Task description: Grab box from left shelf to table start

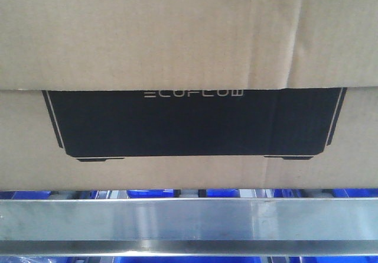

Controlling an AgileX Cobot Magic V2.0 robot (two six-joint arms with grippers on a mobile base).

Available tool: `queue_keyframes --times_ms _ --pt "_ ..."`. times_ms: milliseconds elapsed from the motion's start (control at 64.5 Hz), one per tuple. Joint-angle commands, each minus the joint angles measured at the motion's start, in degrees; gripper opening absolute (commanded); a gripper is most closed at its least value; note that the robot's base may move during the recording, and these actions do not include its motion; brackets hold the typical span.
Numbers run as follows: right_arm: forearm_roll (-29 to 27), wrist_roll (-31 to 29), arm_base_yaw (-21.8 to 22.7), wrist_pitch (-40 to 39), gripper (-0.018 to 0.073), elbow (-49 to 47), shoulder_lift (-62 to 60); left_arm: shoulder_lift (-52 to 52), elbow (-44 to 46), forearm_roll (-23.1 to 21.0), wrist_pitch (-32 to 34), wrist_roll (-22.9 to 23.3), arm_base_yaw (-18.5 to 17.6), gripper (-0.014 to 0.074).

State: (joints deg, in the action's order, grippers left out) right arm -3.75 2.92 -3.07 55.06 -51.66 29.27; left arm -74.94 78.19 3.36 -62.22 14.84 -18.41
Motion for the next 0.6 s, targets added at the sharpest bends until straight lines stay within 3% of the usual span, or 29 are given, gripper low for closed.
queue_keyframes --times_ms 0,264,589 --pt "-0.1 0.2 0.1 -2.5 0.0442 -5.4 2.5 1.4 1.9 -0.7 2.6 0.7 -0.4 -0.0104" --pt "-0.8 3.5 0.1 4.4 0.0454 -17.2 14.4 1.4 1.9 -0.7 2.6 0.7 -0.4 -0.0104" --pt "-0.8 4.9 0.1 6.3 0.0454 -24.9 27.3 1.4 1.9 -0.7 2.6 0.7 -0.4 -0.0104"
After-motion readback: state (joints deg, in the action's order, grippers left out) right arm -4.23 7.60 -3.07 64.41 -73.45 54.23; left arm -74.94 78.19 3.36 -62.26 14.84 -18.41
